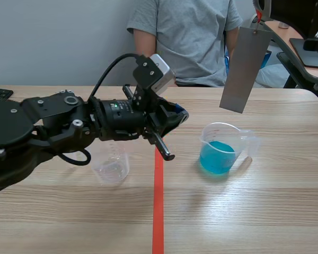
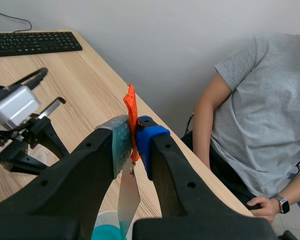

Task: Do the redox reaction experiment.
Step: 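Raise the plate and point at it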

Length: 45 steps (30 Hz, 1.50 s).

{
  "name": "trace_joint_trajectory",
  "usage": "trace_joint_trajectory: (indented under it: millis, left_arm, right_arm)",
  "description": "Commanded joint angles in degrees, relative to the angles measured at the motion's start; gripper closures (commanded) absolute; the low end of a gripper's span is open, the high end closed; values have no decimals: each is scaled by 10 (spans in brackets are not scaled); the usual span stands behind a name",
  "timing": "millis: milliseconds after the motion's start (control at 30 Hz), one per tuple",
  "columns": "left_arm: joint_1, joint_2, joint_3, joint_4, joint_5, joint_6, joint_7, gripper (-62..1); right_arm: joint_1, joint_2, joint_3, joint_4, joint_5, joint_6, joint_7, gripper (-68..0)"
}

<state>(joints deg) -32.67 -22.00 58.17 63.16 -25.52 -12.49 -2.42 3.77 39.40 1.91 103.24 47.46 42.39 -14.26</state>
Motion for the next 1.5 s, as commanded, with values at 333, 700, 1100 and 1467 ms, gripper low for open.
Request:
trace_joint_trajectory:
  millis: [333, 700, 1100, 1467]
  left_arm:
    - [-39, 75, 4, -66, -3, -1, -32, -46]
    - [-47, 108, 4, -90, 5, -1, -44, -46]
    - [-47, 112, 4, -90, 6, -1, -46, -46]
    - [-46, 111, 4, -90, 6, -1, -46, -47]
  right_arm:
    - [7, 7, 7, 9, 8, 3, 6, -13]
    - [7, 7, 7, 9, 8, 3, 6, -13]
    - [7, 7, 7, 9, 8, 3, 6, -13]
    - [7, 7, 7, 9, 8, 3, 6, -13]
